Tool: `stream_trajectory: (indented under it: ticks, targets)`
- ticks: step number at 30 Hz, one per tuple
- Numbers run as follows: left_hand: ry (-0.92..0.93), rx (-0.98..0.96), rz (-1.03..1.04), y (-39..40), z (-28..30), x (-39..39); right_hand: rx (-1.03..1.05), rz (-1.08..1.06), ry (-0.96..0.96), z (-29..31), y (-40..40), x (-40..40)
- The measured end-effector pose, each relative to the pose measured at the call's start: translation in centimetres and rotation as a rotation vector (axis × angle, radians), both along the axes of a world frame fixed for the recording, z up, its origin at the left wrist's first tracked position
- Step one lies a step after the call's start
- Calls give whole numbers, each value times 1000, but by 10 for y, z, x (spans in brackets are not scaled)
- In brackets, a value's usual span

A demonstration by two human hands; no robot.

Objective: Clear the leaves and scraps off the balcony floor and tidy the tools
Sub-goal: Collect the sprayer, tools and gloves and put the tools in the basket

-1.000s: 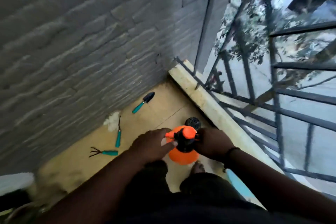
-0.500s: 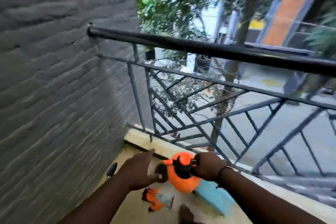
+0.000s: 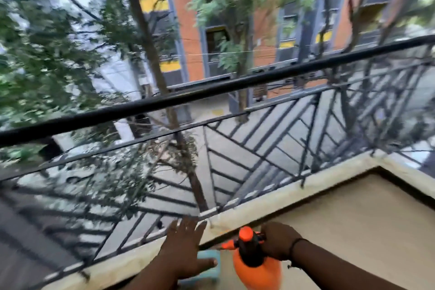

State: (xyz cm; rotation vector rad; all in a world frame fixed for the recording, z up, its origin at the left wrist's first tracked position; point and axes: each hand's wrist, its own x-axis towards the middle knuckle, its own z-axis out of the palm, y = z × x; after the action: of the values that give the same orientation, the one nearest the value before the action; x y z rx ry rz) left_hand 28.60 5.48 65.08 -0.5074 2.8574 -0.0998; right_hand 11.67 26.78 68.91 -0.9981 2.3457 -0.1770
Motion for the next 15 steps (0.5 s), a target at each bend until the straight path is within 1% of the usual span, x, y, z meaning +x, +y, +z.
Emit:
stream_trajectory:
  ticks: [1,3,4,5,10,15]
  targets:
    - [-45,11,-53,22,14,-28,8,-39,19,1,24,-16]
    - [-128,81,-173,63,13,-99,17,-121,32,-9,79,-60]
    - [-227,142,-194,85,13,-127,14,-179,27,-17,106,-81]
    - [-283,169,-226,115,9,-162,14,-244,29,-23,143,-106]
    - [-216,201,-389,224,3,-300,17,-463,93,-16,279,-196]
    - [-161,238,-545,290,16,-395,69,-699,92,-6,357,-268]
